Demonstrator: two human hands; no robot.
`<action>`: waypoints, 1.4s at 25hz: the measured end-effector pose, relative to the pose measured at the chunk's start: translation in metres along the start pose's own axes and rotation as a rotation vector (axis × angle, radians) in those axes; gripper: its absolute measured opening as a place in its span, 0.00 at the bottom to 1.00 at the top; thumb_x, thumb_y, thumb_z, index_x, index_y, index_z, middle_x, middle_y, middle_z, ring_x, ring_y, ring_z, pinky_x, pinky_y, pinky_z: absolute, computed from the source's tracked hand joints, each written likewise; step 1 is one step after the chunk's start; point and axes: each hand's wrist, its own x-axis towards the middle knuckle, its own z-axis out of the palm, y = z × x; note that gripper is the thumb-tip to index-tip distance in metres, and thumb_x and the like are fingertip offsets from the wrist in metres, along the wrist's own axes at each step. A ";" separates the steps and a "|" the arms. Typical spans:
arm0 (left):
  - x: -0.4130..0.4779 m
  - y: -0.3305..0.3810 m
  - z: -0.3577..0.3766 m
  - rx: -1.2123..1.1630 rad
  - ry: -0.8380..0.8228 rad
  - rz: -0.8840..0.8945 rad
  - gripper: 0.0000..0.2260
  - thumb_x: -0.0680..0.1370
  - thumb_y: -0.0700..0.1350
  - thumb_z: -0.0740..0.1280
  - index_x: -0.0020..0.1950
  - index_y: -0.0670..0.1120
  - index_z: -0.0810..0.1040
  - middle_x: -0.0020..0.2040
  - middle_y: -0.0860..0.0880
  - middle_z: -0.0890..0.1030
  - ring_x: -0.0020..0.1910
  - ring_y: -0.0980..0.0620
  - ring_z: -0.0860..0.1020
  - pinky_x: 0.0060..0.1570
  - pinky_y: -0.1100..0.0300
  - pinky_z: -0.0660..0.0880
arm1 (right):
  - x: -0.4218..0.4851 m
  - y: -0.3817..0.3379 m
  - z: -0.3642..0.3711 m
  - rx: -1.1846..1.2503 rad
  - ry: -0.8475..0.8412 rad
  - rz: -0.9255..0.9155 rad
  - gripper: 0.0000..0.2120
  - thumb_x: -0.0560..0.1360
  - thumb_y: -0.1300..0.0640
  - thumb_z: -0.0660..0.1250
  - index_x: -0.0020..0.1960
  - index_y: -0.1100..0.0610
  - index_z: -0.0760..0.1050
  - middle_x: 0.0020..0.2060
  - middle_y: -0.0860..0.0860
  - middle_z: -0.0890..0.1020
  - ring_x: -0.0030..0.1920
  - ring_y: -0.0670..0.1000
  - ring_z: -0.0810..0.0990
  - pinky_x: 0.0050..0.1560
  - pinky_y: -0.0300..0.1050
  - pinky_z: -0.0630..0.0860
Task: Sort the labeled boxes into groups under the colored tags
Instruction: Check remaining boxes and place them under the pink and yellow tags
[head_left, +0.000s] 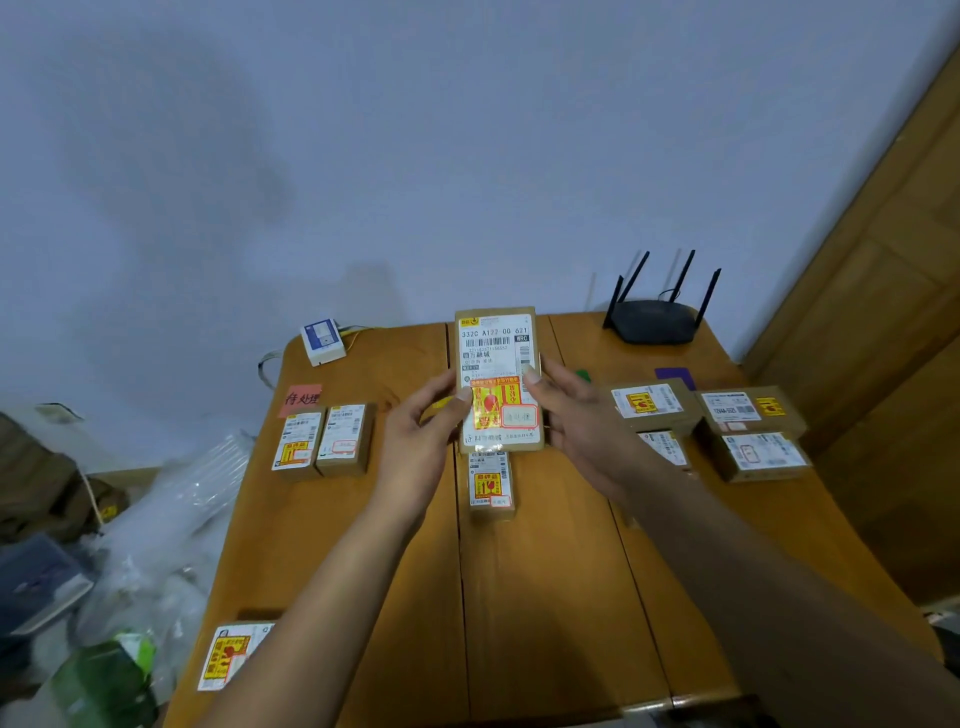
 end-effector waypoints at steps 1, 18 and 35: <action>-0.003 -0.008 0.003 0.030 -0.026 -0.038 0.20 0.81 0.43 0.70 0.74 0.49 0.76 0.61 0.49 0.86 0.57 0.51 0.85 0.51 0.62 0.82 | -0.001 0.009 -0.005 0.006 0.014 0.025 0.13 0.82 0.43 0.64 0.65 0.31 0.76 0.63 0.44 0.84 0.63 0.49 0.84 0.63 0.54 0.81; 0.015 -0.061 -0.018 0.096 -0.140 -0.230 0.23 0.81 0.37 0.68 0.76 0.45 0.72 0.64 0.44 0.83 0.52 0.56 0.85 0.45 0.70 0.79 | 0.013 0.069 -0.001 0.063 0.148 0.235 0.21 0.82 0.47 0.66 0.74 0.45 0.71 0.60 0.49 0.86 0.60 0.52 0.86 0.60 0.55 0.83; -0.054 -0.104 -0.188 0.248 0.349 -0.426 0.17 0.82 0.36 0.65 0.71 0.47 0.77 0.53 0.46 0.88 0.47 0.48 0.87 0.43 0.49 0.84 | 0.067 0.164 0.186 -0.254 -0.097 0.292 0.19 0.77 0.48 0.74 0.67 0.45 0.77 0.55 0.42 0.85 0.52 0.46 0.86 0.58 0.52 0.83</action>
